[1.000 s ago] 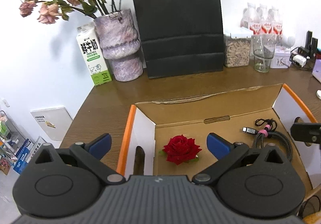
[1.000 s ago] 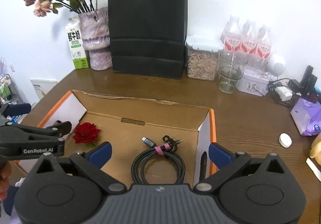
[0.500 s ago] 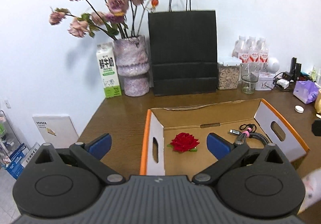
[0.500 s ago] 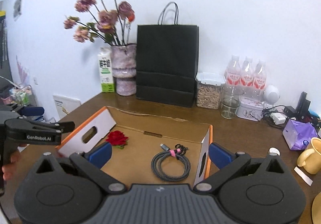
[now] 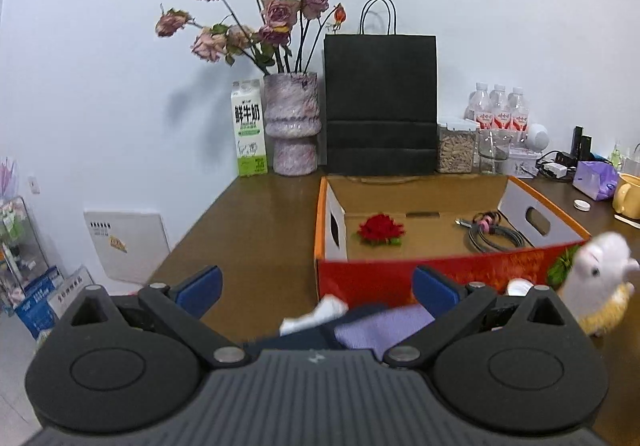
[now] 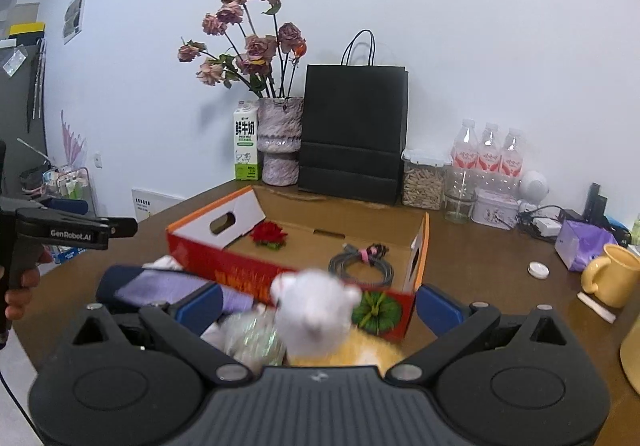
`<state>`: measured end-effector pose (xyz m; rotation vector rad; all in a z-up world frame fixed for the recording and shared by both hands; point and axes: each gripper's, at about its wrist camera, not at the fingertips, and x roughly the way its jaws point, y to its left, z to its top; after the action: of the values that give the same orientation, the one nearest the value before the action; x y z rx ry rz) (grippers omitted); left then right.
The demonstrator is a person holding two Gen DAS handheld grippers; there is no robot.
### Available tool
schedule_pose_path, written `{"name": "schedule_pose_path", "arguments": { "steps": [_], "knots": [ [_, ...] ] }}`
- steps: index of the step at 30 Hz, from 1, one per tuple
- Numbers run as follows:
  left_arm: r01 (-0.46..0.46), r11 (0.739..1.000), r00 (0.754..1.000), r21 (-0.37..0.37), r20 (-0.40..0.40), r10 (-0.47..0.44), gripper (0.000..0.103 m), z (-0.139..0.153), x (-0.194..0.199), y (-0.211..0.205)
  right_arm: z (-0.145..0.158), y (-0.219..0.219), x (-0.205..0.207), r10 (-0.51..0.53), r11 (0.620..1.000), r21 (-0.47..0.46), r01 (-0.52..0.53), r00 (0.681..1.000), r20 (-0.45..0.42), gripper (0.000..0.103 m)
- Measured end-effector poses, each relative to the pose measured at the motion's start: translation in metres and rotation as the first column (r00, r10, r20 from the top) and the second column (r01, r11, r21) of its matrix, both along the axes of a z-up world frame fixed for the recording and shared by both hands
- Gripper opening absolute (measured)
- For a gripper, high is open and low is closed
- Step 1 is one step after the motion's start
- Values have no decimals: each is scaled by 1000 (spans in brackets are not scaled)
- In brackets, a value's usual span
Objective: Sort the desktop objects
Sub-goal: 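Move both tools back toward the purple cloth and the alpaca plush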
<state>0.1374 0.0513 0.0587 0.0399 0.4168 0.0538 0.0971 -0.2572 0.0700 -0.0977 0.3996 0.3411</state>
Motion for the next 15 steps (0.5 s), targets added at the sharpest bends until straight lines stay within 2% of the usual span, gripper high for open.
{"name": "schedule_pose_path", "arguments": {
  "steps": [8,13,15],
  "knots": [
    [-4,998,1000,-70,11,5,103,-30,-40,-10,-45,9,-40,-93,996,12,93,995,32,103],
    [19,1000,1000,5,5,-20,103,-36,-44,-18,-53,13,-39,-92,996,0,92,996,15,103],
    [26,1000,1000,8,1,-26,103,-39,-44,-18,-53,13,-38,-95,995,9,95,995,15,103]
  ]
}}
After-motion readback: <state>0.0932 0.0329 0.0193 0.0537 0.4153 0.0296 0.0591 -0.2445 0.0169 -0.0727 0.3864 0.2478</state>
